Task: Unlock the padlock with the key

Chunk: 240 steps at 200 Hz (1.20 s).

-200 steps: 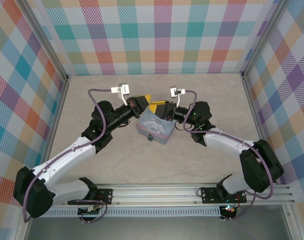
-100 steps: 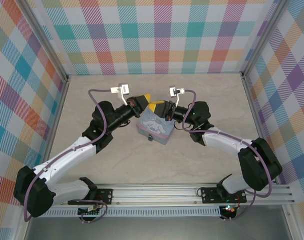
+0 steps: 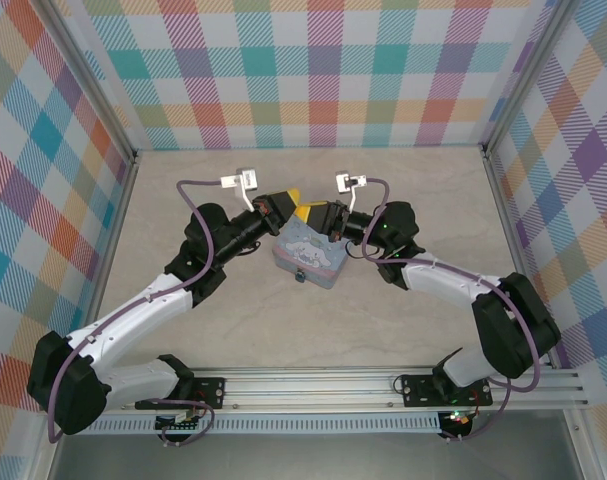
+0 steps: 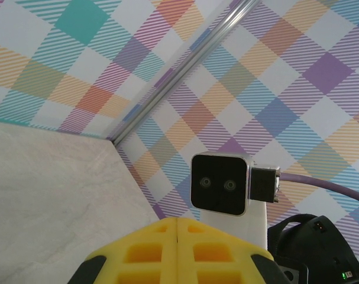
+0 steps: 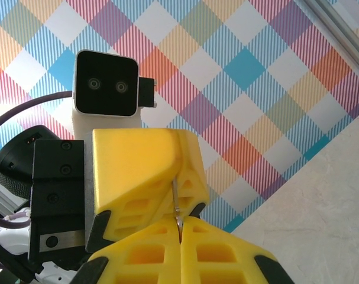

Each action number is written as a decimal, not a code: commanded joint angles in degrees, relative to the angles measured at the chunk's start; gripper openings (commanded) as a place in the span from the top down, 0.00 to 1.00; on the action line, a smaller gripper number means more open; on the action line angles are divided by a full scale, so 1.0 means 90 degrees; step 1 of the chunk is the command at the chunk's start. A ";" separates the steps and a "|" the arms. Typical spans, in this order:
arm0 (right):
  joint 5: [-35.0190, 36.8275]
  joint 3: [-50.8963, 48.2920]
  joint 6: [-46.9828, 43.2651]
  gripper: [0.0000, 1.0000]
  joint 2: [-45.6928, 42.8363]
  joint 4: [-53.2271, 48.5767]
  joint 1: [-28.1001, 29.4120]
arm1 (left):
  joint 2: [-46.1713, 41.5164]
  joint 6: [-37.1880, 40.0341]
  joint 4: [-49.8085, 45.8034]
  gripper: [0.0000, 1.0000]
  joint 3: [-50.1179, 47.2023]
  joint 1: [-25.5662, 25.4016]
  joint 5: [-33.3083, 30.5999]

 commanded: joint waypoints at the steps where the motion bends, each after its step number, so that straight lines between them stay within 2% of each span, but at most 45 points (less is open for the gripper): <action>1: 0.0054 0.0084 -0.0305 1.00 -0.0263 -0.0260 0.0036 | -0.0081 0.0087 0.0228 1.00 -0.0081 -0.0086 -0.0169; 39: 0.0050 0.0038 -0.0719 1.00 -0.0532 -0.0889 0.0029 | -0.0235 0.0240 0.0014 1.00 -0.0073 -0.0086 -0.0294; 60: 0.0008 0.0106 -0.1479 1.00 -0.0842 -0.2018 0.0029 | -0.0463 0.0510 -0.0344 0.73 -0.0027 -0.0077 -0.0363; 80: 0.0018 0.0259 -0.2585 1.00 -0.1199 -0.3718 0.0028 | -0.0759 0.0874 -0.0870 0.55 0.0055 -0.0076 -0.0396; 96: 0.0077 0.0368 -0.3380 1.00 -0.1467 -0.4834 0.0024 | -0.1015 0.1238 -0.1171 0.45 0.0043 -0.0067 -0.0280; 114: -0.0060 0.0390 -0.3814 1.00 -0.1695 -0.5346 0.0019 | -0.1192 0.1601 -0.1449 0.39 0.0057 -0.0067 0.0198; 143: -0.0601 0.0498 -0.4190 1.00 -0.1931 -0.5636 0.0019 | -0.1083 0.1930 -0.1717 0.37 0.0237 -0.0062 0.1646; 161: -0.0836 0.0627 -0.4321 1.00 -0.1988 -0.5770 0.0019 | -0.0925 0.2084 -0.1904 0.36 0.0337 -0.0067 0.2227; 189: -0.0920 0.0750 -0.4243 1.00 -0.1979 -0.5675 0.0029 | -0.0761 0.2098 -0.1773 0.38 0.0347 -0.0067 0.2531; 240: -0.0919 0.0752 -0.3803 1.00 -0.1890 -0.5129 0.0028 | -0.0602 0.1969 -0.1462 0.53 0.0299 -0.0067 0.2689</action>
